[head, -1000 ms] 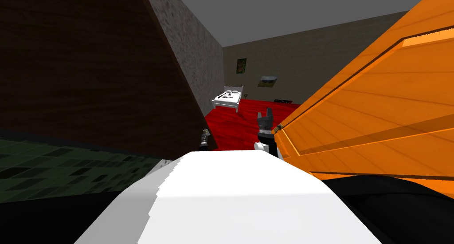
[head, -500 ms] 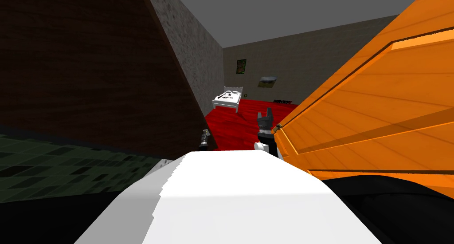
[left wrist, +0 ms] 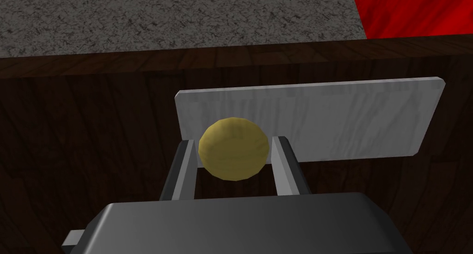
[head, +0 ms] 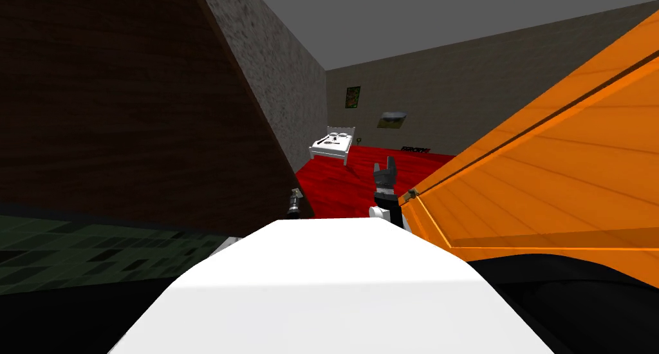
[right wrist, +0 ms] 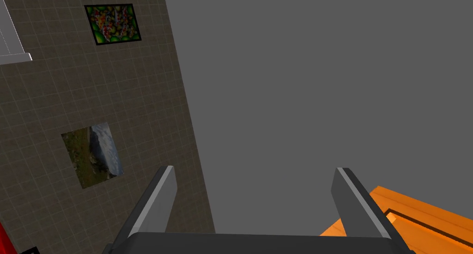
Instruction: Push the door open
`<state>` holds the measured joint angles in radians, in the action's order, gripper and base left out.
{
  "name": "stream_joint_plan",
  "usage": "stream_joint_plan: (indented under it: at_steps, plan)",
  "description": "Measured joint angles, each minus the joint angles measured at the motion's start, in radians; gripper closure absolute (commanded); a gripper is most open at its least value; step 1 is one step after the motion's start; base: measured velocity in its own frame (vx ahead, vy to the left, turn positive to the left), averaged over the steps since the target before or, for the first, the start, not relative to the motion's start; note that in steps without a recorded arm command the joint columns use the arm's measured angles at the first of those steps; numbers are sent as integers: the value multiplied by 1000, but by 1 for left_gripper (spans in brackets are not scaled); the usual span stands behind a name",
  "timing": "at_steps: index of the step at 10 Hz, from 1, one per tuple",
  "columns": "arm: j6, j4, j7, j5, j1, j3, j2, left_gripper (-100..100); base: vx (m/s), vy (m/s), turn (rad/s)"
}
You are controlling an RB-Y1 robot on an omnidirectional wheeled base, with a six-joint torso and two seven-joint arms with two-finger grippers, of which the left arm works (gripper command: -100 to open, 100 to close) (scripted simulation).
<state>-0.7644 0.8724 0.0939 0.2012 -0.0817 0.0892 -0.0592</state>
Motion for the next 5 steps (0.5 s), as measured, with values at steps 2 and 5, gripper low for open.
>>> stream_joint_plan:
  at_steps: [2, 5]
  plan:
    - [10, 10, 13, 14, 5, 28, 1, 100, 224, -52, 82]
    - [4, -14, 16, 35, 23, 66, -5, 100, 209, -45, 64]
